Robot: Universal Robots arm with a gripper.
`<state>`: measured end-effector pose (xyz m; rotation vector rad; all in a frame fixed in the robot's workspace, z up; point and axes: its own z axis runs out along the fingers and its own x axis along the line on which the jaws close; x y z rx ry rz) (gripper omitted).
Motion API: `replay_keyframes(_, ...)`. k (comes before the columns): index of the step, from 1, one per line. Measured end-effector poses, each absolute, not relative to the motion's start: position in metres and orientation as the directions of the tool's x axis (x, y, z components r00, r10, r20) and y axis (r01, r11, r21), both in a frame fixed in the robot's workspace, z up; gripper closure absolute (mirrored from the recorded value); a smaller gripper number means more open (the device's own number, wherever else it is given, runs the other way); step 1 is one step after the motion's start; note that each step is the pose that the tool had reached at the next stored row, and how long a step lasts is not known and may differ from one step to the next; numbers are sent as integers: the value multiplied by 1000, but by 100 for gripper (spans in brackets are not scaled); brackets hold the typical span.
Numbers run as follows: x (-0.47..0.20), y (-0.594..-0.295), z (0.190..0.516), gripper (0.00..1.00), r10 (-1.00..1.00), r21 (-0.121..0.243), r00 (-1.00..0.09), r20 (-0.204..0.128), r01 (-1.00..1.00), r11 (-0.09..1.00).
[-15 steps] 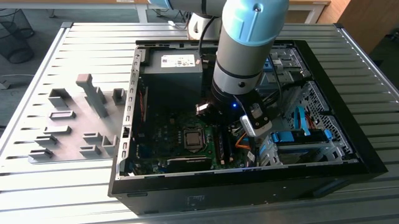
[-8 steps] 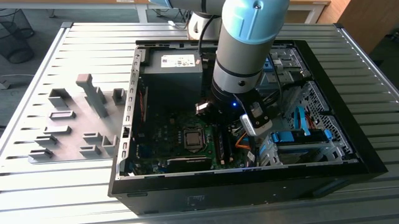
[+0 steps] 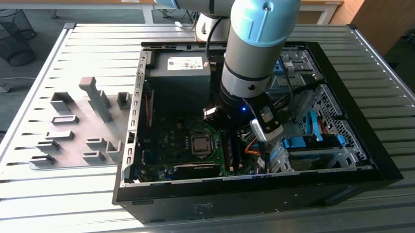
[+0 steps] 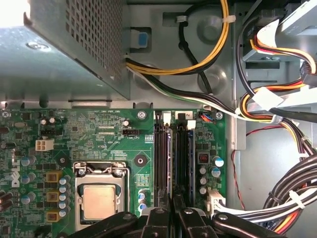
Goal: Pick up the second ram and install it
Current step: 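Insert the second ram into the second slot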
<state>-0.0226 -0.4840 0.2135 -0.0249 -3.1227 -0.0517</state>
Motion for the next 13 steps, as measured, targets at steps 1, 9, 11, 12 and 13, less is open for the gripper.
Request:
replay_keyframes(1,-23,-484,213,86,13,33,-1000,19,13,999)
replay_keyframes(9,-23,-484,212,86,10,33,-1000,19,10,999)
replay_keyframes(11,-23,-484,212,86,10,33,-1000,19,10,999)
replay_keyframes(12,-23,-484,212,86,10,33,-1000,19,10,999)
replay_keyframes(13,-23,-484,212,86,10,33,-1000,19,10,999)
